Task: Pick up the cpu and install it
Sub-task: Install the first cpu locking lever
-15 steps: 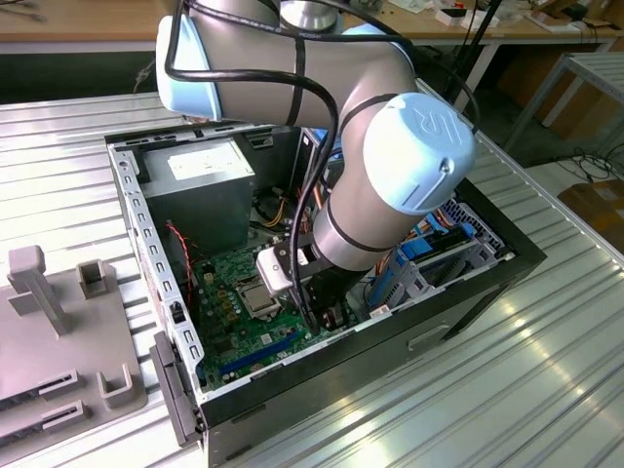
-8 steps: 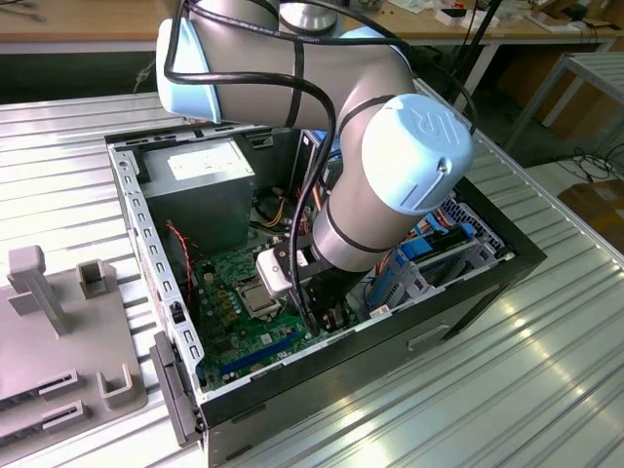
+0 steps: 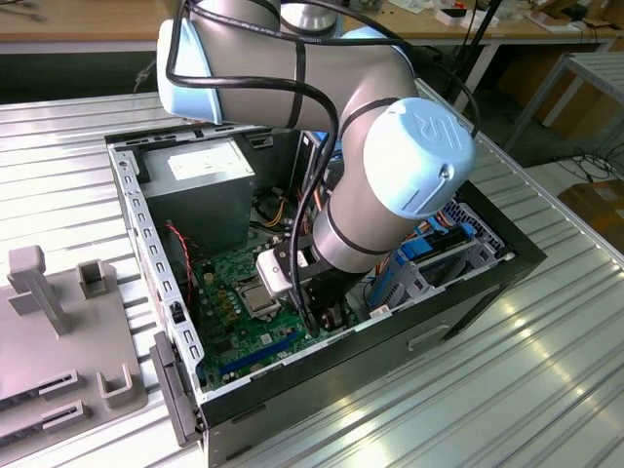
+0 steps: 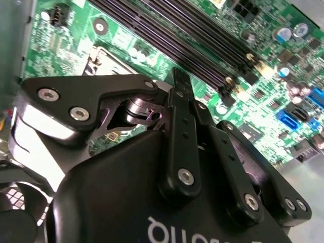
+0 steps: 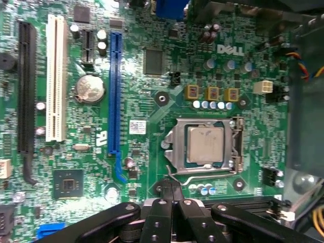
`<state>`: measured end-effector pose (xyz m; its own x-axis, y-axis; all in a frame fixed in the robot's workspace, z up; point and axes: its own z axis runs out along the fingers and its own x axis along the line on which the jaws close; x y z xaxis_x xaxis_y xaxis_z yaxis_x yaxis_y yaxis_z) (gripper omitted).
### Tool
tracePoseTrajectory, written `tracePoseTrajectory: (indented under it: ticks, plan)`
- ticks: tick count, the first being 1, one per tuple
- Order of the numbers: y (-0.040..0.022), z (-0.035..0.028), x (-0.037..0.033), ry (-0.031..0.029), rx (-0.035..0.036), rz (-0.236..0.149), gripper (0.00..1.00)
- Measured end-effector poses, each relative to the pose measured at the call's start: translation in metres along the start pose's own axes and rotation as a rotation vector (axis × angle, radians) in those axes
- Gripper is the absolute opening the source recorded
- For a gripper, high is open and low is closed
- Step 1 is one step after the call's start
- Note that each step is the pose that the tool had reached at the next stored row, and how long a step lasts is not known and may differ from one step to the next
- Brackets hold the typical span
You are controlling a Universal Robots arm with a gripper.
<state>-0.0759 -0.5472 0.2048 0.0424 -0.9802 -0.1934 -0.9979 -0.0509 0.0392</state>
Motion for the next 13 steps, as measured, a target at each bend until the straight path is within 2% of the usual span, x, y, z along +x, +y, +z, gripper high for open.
tracePoseTrajectory:
  ticks: [1, 2, 5, 9, 11, 13]
  plan:
    - [0.0001, -0.0010, -0.0002, -0.0057, -0.0002, 0.000, 0.11]
    - [0.0001, -0.0017, -0.0002, -0.0085, -0.0005, 0.000, 0.11]
    - [0.0002, -0.0028, 0.0024, -0.0081, -0.0034, 0.000, 0.11]
    - [-0.0002, -0.0033, 0.0042, -0.0028, -0.0062, 0.001, 0.11]
    - [-0.0009, -0.0034, 0.0048, 0.0062, -0.0073, 0.002, 0.11]
    - [-0.0015, -0.0034, 0.0051, 0.0117, -0.0077, 0.002, 0.11]
